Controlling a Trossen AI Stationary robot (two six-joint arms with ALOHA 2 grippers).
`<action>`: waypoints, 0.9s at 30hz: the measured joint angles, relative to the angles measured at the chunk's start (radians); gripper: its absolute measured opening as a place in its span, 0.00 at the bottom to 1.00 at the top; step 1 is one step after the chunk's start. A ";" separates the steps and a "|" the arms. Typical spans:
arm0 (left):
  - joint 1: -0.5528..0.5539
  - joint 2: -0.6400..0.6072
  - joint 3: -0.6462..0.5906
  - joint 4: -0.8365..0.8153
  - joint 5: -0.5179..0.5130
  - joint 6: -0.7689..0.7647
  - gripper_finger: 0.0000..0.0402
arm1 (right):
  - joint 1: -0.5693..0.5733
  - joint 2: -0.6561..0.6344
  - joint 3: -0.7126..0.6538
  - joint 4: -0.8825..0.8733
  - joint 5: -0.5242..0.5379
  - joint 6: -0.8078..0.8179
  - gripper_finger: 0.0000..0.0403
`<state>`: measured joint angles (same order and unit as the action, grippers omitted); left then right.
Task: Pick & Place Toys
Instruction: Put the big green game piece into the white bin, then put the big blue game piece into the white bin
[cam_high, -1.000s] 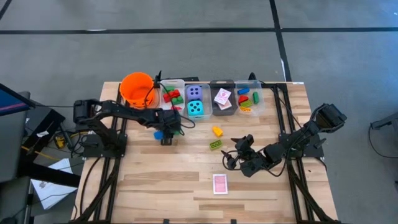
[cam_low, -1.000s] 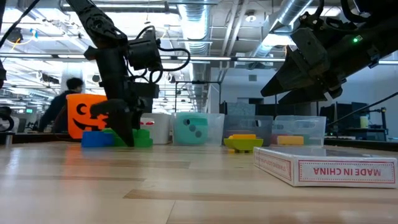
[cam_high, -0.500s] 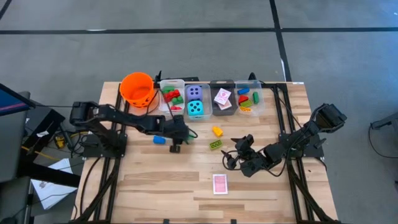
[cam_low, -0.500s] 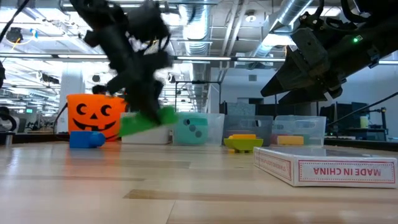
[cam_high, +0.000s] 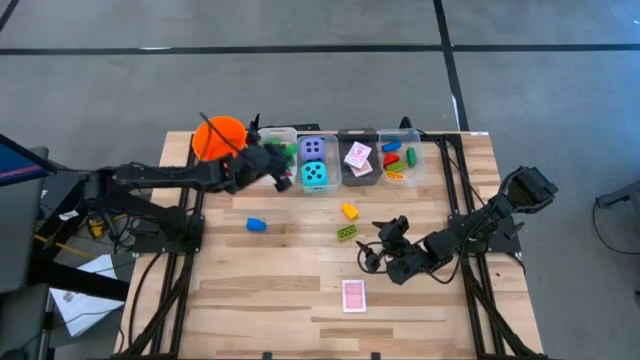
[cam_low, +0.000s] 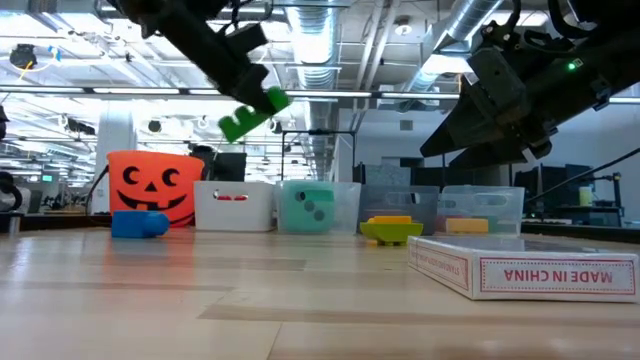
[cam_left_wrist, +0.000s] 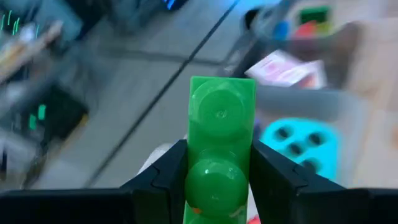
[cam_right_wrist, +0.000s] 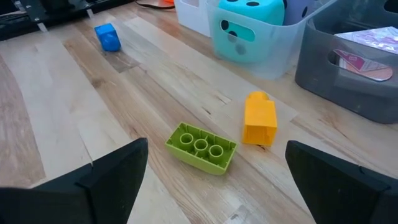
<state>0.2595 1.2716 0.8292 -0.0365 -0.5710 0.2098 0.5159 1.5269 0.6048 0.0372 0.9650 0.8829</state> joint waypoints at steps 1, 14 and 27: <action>0.029 -0.008 -0.002 -0.015 0.000 -0.026 0.31 | 0.000 0.000 0.000 0.001 0.000 0.000 0.93; 0.241 0.012 -0.002 -0.006 0.134 -0.177 0.57 | 0.000 0.000 0.000 0.008 0.001 0.000 0.93; 0.180 0.010 -0.002 -0.046 0.219 -0.172 0.84 | 0.000 0.000 0.000 0.008 0.001 0.000 0.93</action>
<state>0.4390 1.2819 0.8272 -0.0828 -0.3524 0.0375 0.5159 1.5269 0.6052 0.0452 0.9661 0.8829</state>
